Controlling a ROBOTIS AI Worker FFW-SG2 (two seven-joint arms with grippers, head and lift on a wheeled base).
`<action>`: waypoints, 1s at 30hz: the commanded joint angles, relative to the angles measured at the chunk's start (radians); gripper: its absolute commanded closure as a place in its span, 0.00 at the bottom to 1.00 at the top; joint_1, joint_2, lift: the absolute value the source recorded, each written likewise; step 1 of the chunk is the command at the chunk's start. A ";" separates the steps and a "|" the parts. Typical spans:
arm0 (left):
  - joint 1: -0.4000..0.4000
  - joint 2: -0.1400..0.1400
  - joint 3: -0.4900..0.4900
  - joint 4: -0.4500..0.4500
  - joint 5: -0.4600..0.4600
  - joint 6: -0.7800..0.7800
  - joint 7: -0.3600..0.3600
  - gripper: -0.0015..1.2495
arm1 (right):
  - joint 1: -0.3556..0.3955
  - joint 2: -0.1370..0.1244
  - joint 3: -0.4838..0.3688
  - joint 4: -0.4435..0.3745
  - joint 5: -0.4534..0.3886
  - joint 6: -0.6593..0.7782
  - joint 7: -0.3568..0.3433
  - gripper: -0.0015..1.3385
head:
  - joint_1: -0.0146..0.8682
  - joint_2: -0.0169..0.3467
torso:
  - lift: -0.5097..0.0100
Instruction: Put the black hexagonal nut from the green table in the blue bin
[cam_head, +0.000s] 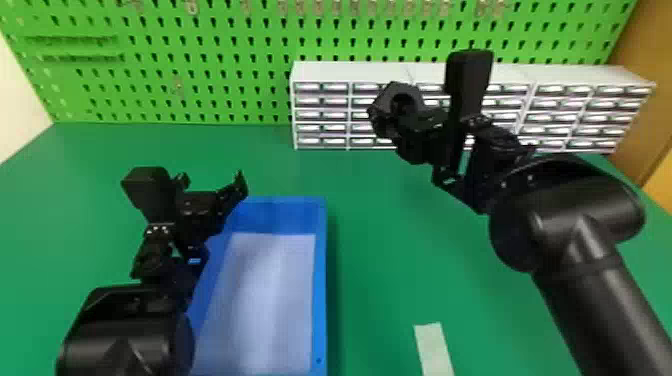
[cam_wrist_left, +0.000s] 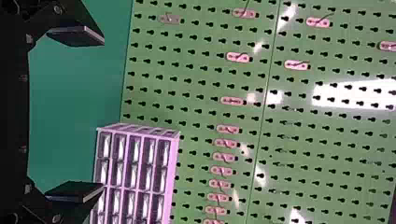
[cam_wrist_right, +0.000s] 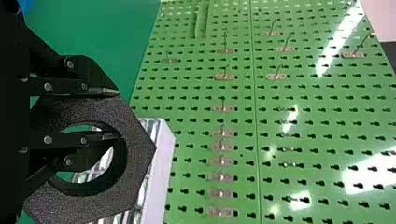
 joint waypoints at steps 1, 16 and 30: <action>0.000 0.000 0.000 0.000 0.000 0.000 0.000 0.14 | -0.006 -0.001 0.013 0.006 -0.028 0.020 0.013 0.85 | 0.79 0.19 | 0.79; 0.000 0.000 -0.002 0.002 0.000 0.000 0.000 0.14 | -0.027 -0.004 0.052 0.018 -0.113 0.088 0.026 0.85 | 0.79 0.19 | 0.79; -0.002 0.000 -0.005 0.002 -0.002 0.000 0.000 0.14 | -0.047 0.008 0.087 0.033 -0.131 0.137 0.063 0.85 | 0.79 0.19 | 0.79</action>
